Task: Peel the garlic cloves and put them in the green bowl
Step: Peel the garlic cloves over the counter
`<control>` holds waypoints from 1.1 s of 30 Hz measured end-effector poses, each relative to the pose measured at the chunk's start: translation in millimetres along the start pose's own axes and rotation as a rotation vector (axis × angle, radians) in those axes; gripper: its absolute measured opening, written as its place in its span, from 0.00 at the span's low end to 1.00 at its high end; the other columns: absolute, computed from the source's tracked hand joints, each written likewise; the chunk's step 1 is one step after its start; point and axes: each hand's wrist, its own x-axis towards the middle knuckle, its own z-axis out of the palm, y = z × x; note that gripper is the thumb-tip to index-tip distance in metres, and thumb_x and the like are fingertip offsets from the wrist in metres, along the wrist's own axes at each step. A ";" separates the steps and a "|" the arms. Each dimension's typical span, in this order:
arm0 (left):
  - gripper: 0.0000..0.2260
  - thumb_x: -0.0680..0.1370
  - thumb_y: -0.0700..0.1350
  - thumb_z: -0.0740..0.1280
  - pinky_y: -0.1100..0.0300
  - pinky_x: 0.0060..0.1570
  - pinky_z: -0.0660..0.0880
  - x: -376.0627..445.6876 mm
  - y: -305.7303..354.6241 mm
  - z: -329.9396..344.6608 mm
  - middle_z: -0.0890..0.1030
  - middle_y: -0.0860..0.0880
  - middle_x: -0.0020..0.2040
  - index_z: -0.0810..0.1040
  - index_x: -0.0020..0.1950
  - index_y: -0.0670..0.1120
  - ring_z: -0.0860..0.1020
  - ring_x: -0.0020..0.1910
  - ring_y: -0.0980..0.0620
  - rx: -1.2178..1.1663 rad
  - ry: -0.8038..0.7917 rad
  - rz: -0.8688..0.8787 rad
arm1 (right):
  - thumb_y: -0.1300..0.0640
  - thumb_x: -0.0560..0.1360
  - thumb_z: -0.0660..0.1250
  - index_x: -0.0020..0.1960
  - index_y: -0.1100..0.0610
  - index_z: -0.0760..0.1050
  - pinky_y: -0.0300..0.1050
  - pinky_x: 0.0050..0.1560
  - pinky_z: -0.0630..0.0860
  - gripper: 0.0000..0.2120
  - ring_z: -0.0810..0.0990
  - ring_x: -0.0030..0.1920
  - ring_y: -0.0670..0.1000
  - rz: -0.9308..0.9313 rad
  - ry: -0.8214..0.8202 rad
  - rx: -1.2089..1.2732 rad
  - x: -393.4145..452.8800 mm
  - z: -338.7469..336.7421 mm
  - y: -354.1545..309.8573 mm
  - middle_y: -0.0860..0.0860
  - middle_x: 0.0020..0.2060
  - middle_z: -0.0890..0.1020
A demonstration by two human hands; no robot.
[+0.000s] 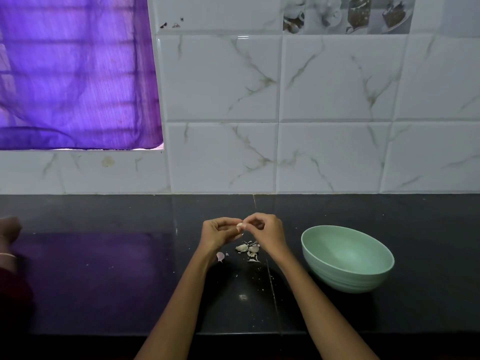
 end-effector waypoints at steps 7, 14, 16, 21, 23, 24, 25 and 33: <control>0.06 0.71 0.28 0.68 0.66 0.37 0.80 0.7 0.4 0.3 0.84 0.49 0.32 0.81 0.46 0.35 0.82 0.33 0.56 0.014 0.033 0.037 | 0.64 0.73 0.67 0.42 0.56 0.77 0.42 0.29 0.77 0.05 0.79 0.34 0.47 0.117 0.075 0.177 1.9 -1.7 2.3 0.50 0.35 0.81; 0.05 0.70 0.31 0.71 0.66 0.35 0.79 0.0 0.4 2.6 0.84 0.47 0.32 0.81 0.45 0.36 0.82 0.32 0.55 0.013 0.053 0.035 | 0.59 0.70 0.72 0.39 0.58 0.77 0.46 0.34 0.76 0.04 0.77 0.31 0.50 0.132 0.112 0.132 1.0 -3.1 2.7 0.54 0.32 0.81; 0.05 0.71 0.31 0.70 0.66 0.35 0.80 0.9 -0.3 1.9 0.84 0.47 0.33 0.81 0.46 0.35 0.82 0.32 0.54 -0.003 0.050 0.031 | 0.65 0.68 0.72 0.63 0.54 0.72 0.42 0.45 0.77 0.25 0.78 0.45 0.49 0.116 0.016 0.083 1.8 -3.2 3.0 0.49 0.45 0.80; 0.04 0.73 0.31 0.67 0.67 0.34 0.79 3.6 -0.8 0.8 0.84 0.48 0.32 0.81 0.46 0.36 0.82 0.31 0.55 -0.007 0.051 0.044 | 0.61 0.75 0.65 0.69 0.52 0.63 0.45 0.46 0.78 0.24 0.79 0.46 0.50 0.148 0.058 0.195 3.0 -4.1 -0.8 0.49 0.46 0.80; 0.05 0.72 0.30 0.68 0.66 0.37 0.80 4.6 -2.9 0.4 0.84 0.47 0.33 0.81 0.47 0.34 0.83 0.33 0.54 0.009 0.045 0.059 | 0.58 0.78 0.62 0.53 0.59 0.76 0.39 0.30 0.76 0.08 0.77 0.34 0.50 0.212 0.023 0.292 -0.2 -3.9 -6.2 0.54 0.36 0.81; 0.06 0.72 0.30 0.69 0.65 0.39 0.80 4.8 -4.4 0.3 0.84 0.47 0.33 0.81 0.47 0.34 0.83 0.34 0.54 0.026 0.038 0.067 | 0.57 0.78 0.62 0.47 0.61 0.78 0.37 0.26 0.74 0.09 0.76 0.30 0.49 0.241 -0.007 0.304 -1.6 -2.9 -5.9 0.54 0.33 0.80; 0.06 0.71 0.30 0.69 0.64 0.40 0.80 4.7 -5.4 0.6 0.84 0.47 0.34 0.81 0.47 0.34 0.83 0.35 0.54 0.047 0.033 0.075 | 0.58 0.78 0.62 0.44 0.64 0.79 0.37 0.25 0.72 0.11 0.74 0.28 0.47 0.267 -0.045 0.323 -2.3 -1.9 -3.8 0.54 0.32 0.80; 0.08 0.71 0.26 0.67 0.66 0.39 0.79 3.3 -5.0 2.9 0.85 0.49 0.34 0.81 0.47 0.35 0.83 0.36 0.55 0.037 -0.011 0.090 | 0.66 0.76 0.63 0.49 0.70 0.77 0.32 0.28 0.75 0.07 0.76 0.25 0.43 0.331 -0.059 0.463 -0.2 -3.0 -1.4 0.55 0.31 0.79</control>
